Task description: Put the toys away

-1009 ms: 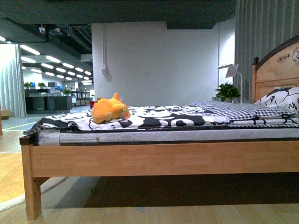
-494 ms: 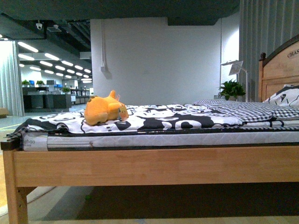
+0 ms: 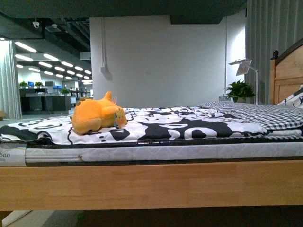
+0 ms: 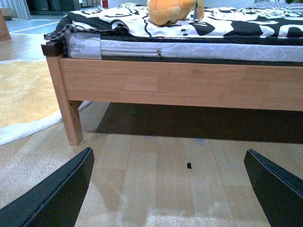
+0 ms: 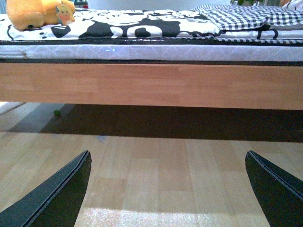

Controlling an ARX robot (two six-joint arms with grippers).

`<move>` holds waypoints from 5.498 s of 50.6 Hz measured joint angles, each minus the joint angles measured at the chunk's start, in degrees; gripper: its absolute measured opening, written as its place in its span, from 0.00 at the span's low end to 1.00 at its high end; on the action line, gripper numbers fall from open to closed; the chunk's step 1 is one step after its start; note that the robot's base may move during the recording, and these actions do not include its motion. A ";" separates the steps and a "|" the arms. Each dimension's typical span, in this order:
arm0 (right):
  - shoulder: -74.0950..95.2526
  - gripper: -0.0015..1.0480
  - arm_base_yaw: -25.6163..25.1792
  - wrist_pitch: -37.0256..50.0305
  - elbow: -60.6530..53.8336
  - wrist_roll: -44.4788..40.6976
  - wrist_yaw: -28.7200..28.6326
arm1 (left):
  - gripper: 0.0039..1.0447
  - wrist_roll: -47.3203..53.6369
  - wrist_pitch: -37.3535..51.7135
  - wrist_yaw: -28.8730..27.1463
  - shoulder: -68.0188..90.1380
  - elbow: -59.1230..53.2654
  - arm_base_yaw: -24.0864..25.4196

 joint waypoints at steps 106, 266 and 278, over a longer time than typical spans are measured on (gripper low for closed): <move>32.76 0.94 -4.79 22.60 14.51 11.30 -20.33 | 0.94 0.00 0.02 -0.02 -0.11 0.00 -0.13; 44.37 0.08 -5.46 19.23 35.23 12.57 -25.20 | 0.94 0.02 0.02 -0.02 -0.11 0.00 -0.13; 21.38 0.08 -5.51 8.66 19.98 11.82 -26.40 | 0.94 0.00 0.02 -0.02 -0.11 0.00 -0.13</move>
